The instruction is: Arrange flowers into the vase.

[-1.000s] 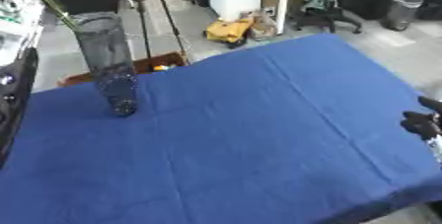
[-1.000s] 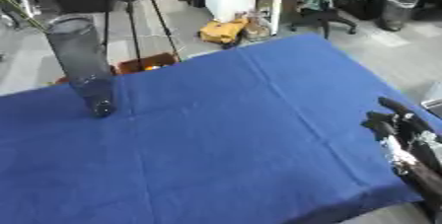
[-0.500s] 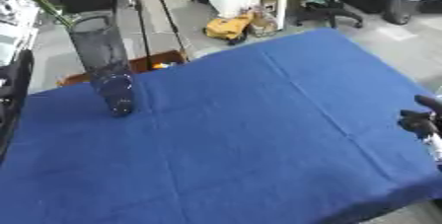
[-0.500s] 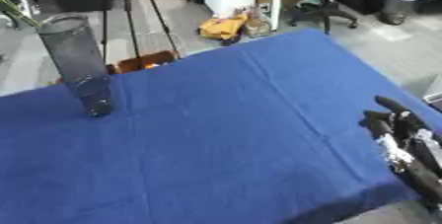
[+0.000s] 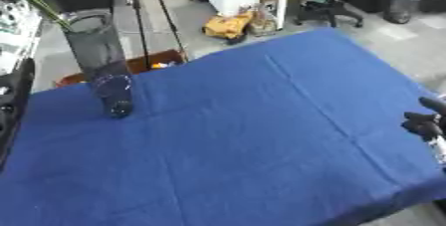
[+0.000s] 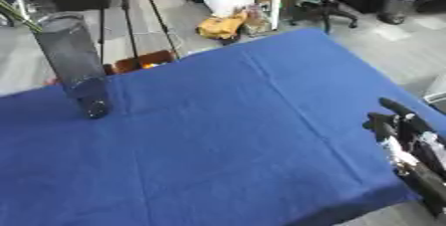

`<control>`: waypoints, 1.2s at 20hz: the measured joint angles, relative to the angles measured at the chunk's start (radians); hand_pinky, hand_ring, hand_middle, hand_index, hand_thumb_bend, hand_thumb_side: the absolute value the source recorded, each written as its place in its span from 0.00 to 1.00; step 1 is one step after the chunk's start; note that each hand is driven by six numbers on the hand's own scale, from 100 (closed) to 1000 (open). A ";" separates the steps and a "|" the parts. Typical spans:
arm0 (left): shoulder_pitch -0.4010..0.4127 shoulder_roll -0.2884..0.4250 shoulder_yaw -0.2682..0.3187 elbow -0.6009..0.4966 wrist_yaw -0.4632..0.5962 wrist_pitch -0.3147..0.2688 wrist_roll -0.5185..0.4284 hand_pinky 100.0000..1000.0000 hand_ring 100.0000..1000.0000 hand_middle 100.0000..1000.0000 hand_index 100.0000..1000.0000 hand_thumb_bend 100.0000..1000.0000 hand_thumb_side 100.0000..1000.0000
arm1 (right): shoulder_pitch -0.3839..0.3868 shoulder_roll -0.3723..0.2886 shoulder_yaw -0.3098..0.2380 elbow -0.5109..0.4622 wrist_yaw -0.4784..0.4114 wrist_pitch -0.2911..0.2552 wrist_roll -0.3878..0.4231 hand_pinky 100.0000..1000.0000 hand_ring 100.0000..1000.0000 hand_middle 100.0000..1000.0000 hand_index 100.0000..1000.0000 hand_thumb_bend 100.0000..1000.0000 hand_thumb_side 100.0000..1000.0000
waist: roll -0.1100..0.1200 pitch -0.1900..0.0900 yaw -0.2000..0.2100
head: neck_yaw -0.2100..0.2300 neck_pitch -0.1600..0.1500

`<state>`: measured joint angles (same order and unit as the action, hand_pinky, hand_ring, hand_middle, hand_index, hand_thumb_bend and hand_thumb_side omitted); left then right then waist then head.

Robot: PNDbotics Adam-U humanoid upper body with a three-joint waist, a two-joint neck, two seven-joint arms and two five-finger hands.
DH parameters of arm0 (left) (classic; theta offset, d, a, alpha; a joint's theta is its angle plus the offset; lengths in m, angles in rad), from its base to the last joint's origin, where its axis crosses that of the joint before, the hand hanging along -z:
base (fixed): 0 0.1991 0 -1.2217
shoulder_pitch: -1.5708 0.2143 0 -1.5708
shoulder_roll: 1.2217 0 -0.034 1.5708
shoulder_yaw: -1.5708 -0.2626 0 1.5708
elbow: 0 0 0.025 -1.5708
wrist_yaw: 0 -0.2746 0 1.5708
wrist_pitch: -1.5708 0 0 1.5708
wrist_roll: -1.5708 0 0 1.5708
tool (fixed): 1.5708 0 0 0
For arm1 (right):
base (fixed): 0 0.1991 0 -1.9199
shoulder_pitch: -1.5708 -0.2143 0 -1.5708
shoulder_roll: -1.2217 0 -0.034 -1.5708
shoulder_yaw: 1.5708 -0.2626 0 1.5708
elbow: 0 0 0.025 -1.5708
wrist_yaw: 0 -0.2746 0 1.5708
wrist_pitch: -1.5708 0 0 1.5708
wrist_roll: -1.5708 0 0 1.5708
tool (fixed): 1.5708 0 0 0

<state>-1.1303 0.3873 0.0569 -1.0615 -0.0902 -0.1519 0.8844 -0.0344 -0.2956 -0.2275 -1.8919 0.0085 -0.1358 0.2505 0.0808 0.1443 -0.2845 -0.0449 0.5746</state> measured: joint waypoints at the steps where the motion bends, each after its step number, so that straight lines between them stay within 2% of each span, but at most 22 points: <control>1: 0.001 0.000 0.000 0.000 0.000 -0.001 0.001 0.00 0.00 0.00 0.00 0.00 0.29 | 0.000 0.000 0.000 0.000 0.000 0.000 0.000 0.85 0.89 0.60 0.95 0.00 0.52 | 0.000 0.000 0.000 | 0.000 -0.001; 7: 0.006 -0.001 0.003 0.001 0.000 -0.021 0.013 0.00 0.00 0.00 0.00 0.00 0.29 | -0.002 0.000 0.000 0.000 0.000 -0.003 0.003 0.85 0.89 0.60 0.95 0.00 0.52 | 0.000 0.013 -0.010 | 0.007 -0.021; 14: 0.012 -0.002 0.002 0.014 0.000 -0.026 0.014 0.00 0.00 0.00 0.00 0.00 0.31 | -0.008 0.000 0.000 0.000 0.000 -0.005 0.008 0.84 0.89 0.60 0.95 0.00 0.52 | 0.000 0.016 -0.017 | 0.008 -0.025; 17: 0.012 -0.002 0.002 0.026 0.000 -0.014 0.005 0.00 0.00 0.00 0.00 0.00 0.34 | -0.009 0.000 0.000 0.000 0.000 -0.006 0.010 0.84 0.89 0.60 0.95 0.00 0.52 | 0.003 0.016 -0.017 | 0.008 -0.028; 24: 0.012 -0.002 -0.004 0.059 -0.013 0.040 -0.030 0.00 0.00 0.00 0.00 0.00 0.31 | -0.010 0.000 0.000 0.000 0.000 -0.004 0.013 0.84 0.89 0.60 0.95 0.00 0.52 | 0.011 0.016 -0.017 | 0.008 -0.031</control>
<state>-1.1180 0.3848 0.0526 -1.0029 -0.1031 -0.1121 0.8544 -0.0441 -0.2954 -0.2275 -1.8915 0.0085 -0.1394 0.2637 0.0913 0.1601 -0.3013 -0.0371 0.5440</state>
